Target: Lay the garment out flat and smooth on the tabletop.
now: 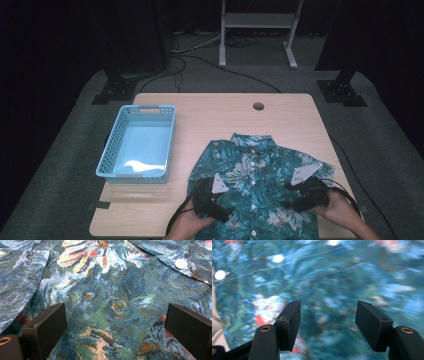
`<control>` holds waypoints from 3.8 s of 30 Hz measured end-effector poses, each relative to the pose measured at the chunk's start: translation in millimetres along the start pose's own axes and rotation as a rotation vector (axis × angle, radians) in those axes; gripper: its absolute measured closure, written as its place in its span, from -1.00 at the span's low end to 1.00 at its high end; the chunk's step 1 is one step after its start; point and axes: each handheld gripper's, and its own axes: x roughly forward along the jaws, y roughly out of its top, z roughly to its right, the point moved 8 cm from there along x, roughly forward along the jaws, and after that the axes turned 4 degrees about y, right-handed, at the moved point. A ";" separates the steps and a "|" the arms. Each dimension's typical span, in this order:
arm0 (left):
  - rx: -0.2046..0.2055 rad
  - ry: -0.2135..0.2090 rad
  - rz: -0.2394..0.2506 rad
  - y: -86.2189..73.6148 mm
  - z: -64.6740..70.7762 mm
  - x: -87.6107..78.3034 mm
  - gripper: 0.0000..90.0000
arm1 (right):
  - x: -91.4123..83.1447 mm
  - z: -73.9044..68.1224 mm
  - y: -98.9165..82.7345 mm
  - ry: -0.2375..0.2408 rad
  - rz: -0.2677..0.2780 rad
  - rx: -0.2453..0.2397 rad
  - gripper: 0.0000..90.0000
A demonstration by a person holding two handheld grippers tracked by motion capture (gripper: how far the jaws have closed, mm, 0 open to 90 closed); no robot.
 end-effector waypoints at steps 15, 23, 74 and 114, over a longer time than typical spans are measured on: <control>-0.001 0.041 0.067 22.8 -18.7 -8.9 -0.68 | 22.8 -19.3 -2.2 0.011 0.111 -0.065 -0.27; 0.053 0.055 0.029 43.6 -36.5 3.6 -0.57 | 16.0 -8.8 -10.9 0.044 0.109 -0.112 -0.25; 0.168 0.067 -0.125 81.0 -107.4 -12.9 0.97 | 3.4 11.0 -23.8 0.056 0.087 -0.122 -0.09; 0.049 0.005 -0.023 54.0 -80.6 -26.4 -0.21 | -10.5 6.5 -27.2 -0.061 0.184 0.083 -0.38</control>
